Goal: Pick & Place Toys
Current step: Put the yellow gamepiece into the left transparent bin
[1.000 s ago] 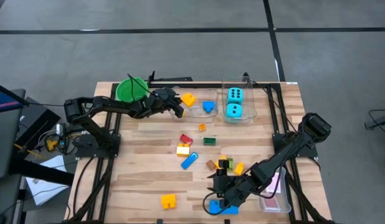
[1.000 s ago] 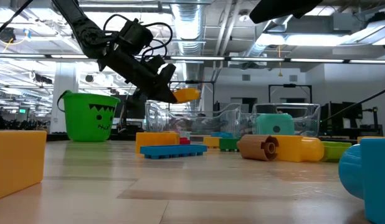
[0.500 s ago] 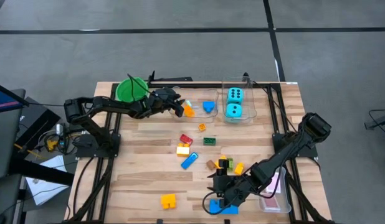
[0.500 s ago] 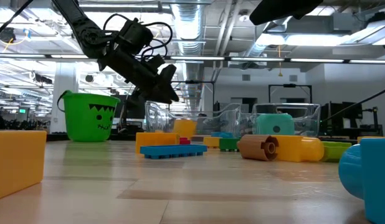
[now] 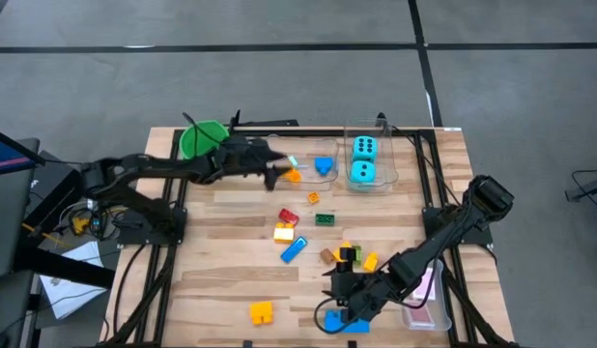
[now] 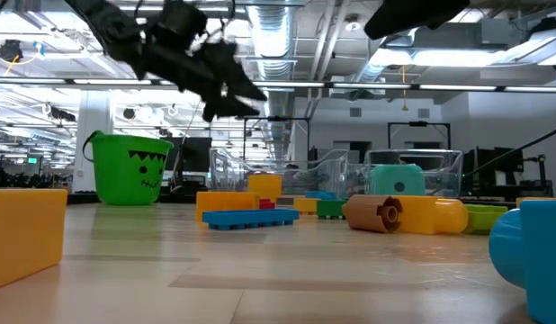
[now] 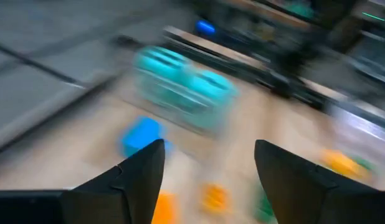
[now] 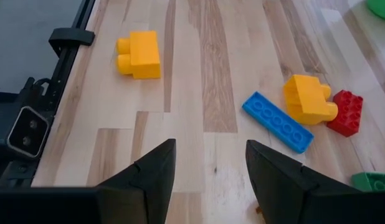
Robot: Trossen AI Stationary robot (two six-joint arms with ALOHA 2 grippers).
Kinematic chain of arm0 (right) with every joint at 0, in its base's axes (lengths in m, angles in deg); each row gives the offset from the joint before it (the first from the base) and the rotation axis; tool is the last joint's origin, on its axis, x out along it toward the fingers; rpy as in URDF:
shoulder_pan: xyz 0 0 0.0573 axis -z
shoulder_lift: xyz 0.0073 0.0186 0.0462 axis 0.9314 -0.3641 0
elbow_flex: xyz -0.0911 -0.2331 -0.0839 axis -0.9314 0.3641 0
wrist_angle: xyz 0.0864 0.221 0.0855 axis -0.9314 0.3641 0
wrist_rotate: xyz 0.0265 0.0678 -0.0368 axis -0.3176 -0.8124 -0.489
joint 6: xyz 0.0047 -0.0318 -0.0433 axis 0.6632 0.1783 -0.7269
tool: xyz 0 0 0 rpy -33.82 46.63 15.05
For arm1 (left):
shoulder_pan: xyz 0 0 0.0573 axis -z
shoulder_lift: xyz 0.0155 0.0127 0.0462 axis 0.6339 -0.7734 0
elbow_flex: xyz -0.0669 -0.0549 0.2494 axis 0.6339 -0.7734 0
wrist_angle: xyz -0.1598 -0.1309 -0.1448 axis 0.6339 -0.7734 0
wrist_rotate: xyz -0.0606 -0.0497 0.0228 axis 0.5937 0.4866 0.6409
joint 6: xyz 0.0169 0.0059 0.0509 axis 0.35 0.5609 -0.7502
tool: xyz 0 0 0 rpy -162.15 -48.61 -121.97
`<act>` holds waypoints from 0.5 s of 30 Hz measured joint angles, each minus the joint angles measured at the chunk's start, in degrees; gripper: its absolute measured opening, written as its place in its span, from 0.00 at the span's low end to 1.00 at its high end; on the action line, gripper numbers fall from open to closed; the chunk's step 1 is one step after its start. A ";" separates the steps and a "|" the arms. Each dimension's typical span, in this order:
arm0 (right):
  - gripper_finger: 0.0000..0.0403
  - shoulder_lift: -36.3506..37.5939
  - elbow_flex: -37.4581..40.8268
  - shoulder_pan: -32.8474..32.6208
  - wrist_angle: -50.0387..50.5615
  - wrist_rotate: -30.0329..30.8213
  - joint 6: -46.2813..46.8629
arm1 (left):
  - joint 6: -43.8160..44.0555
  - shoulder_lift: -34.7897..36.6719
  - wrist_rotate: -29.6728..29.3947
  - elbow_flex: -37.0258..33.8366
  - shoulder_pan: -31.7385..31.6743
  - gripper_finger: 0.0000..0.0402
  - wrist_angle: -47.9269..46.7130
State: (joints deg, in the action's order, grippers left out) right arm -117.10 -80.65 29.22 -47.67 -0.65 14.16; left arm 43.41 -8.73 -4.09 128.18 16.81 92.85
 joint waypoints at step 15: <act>0.46 0.00 0.02 -1.42 0.19 0.11 1.68 | 5.32 10.88 -3.80 -0.02 38.53 0.91 -23.43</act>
State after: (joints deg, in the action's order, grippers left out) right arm -117.10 -80.63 27.80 -47.48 -0.54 15.84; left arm 48.73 2.15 -7.89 128.16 55.34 69.43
